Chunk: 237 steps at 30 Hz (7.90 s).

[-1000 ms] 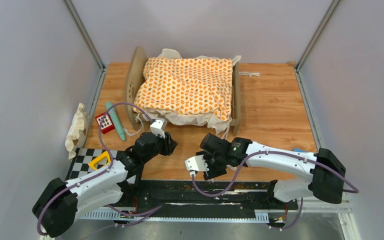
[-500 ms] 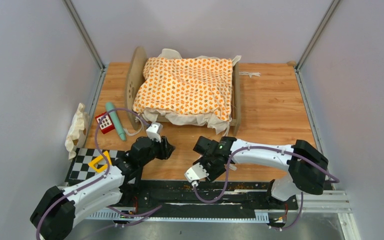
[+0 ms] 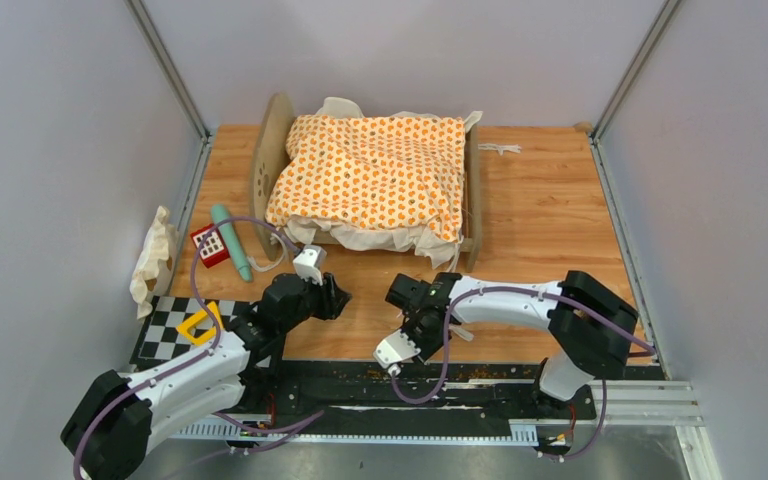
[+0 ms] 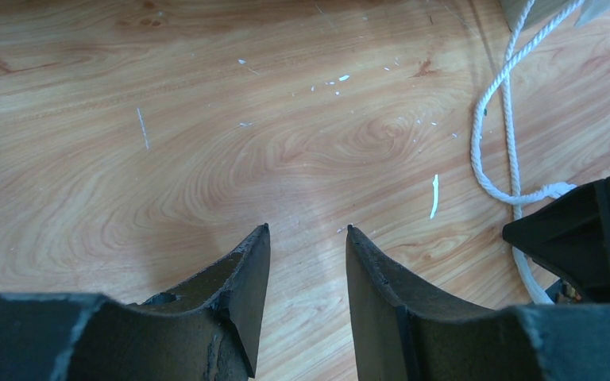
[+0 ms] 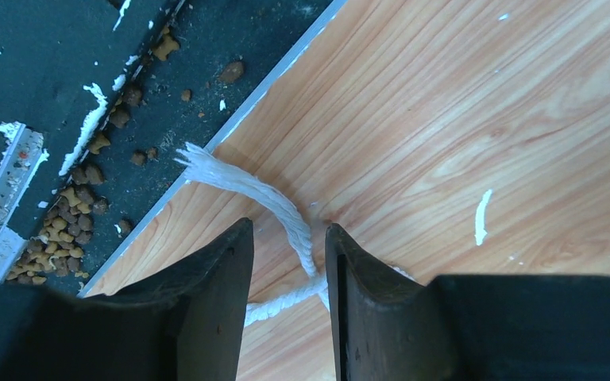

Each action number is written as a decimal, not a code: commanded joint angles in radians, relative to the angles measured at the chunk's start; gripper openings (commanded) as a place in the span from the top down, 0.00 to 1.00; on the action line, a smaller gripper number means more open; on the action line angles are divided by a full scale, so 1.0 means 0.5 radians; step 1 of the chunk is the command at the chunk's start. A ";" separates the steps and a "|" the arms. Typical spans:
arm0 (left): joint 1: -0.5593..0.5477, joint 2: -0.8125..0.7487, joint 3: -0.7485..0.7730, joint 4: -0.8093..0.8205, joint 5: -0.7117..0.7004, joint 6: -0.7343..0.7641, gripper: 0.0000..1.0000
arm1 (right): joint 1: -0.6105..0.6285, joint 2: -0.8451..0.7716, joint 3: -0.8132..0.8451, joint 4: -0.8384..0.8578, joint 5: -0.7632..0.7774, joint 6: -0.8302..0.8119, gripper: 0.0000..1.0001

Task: Set up the pet bed
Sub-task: Tie the ropes to the bed frame.

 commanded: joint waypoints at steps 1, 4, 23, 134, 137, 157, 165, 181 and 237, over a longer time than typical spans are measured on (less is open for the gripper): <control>0.018 0.011 -0.020 0.089 0.006 -0.006 0.52 | -0.034 0.063 -0.008 -0.004 -0.121 -0.099 0.62; 0.018 0.022 -0.020 0.099 0.011 -0.008 0.52 | -0.056 0.141 0.030 -0.039 -0.158 -0.102 0.62; 0.033 -0.028 0.001 0.038 -0.021 0.024 0.52 | -0.105 0.376 0.187 -0.124 -0.295 -0.037 1.00; -0.580 2.448 1.109 1.945 0.454 -0.587 0.40 | -0.226 -1.674 -0.750 0.325 -0.450 0.646 1.00; -0.580 2.499 1.134 1.944 0.462 -0.586 0.48 | -0.228 -1.669 -0.759 0.348 -0.454 0.646 1.00; -0.580 2.312 1.020 2.087 0.575 -0.552 1.00 | -0.226 -1.880 -0.737 0.512 -0.415 0.891 1.00; -0.580 2.121 0.982 1.922 0.521 -0.469 1.00 | -0.226 -1.881 -0.731 0.528 -0.104 1.167 1.00; -0.580 1.951 0.961 1.625 0.429 -0.359 1.00 | -0.279 -1.823 -0.681 0.563 0.354 1.711 1.00; -0.607 1.521 1.153 0.729 0.185 -0.258 1.00 | -0.654 -0.789 -0.646 1.266 0.752 3.298 1.00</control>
